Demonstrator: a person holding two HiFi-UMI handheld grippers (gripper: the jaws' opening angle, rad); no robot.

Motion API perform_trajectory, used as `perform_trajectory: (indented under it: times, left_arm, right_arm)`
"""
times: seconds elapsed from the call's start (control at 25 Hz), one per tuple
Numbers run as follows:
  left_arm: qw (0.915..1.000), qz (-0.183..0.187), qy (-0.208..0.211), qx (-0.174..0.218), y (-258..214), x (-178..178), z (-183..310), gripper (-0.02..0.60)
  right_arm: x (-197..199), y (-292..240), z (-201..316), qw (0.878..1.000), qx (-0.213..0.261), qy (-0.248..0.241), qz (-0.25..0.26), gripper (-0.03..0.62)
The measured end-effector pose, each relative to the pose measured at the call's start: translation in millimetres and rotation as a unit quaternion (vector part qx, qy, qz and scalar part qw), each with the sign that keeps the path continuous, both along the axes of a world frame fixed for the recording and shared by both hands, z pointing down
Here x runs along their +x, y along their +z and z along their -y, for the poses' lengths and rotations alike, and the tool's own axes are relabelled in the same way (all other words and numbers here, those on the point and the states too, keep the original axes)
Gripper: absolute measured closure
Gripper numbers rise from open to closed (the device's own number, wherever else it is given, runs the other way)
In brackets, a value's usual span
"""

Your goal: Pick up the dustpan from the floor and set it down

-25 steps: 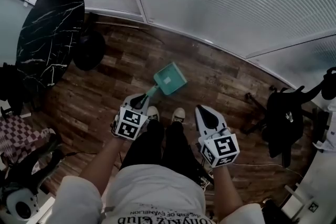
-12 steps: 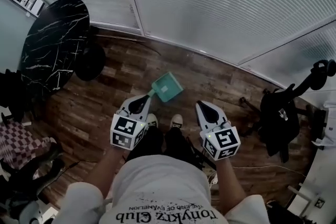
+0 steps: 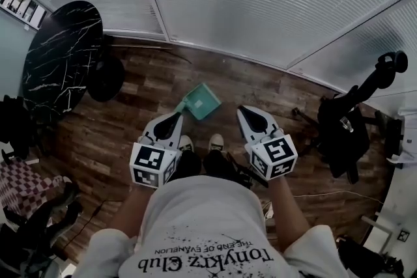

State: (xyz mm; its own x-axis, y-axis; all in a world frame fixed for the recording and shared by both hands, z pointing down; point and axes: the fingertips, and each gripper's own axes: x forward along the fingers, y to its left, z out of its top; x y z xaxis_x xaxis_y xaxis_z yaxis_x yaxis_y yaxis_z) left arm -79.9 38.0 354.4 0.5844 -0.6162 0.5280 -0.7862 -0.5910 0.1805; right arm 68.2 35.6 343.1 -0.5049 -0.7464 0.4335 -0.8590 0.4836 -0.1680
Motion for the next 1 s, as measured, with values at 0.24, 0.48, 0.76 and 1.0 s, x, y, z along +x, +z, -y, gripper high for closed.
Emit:
perform_trajectory:
  times: [0.24,0.48,0.76,1.0]
  left_arm:
    - [0.9999,-0.007,-0.01,0.006,-10.6,2.0,-3.9,0.558]
    - [0.9999,-0.001,-0.014,0.008,-10.4,-2.5,-2.3,0.558]
    - [0.9998,0.0,-0.02,0.006,-8.7,-4.5,0.0,0.558]
    - [0.9998,0.005,-0.018,0.007,-8.4,-3.4,0.4,0.558]
  right_arm:
    - [-1.1,7.6,-7.6,1.0,-0.009,-0.003,0.001,0.569]
    - [-11.6,7.2,-2.8,1.0,-0.003,-0.013,-0.005,0.569]
    - [-13.9,5.3,-1.6,1.0,-0.002,-0.017,-0.005,0.569]
    - [-13.8,5.5,-3.6,1.0,0.0,-0.018,-0.006,0.569]
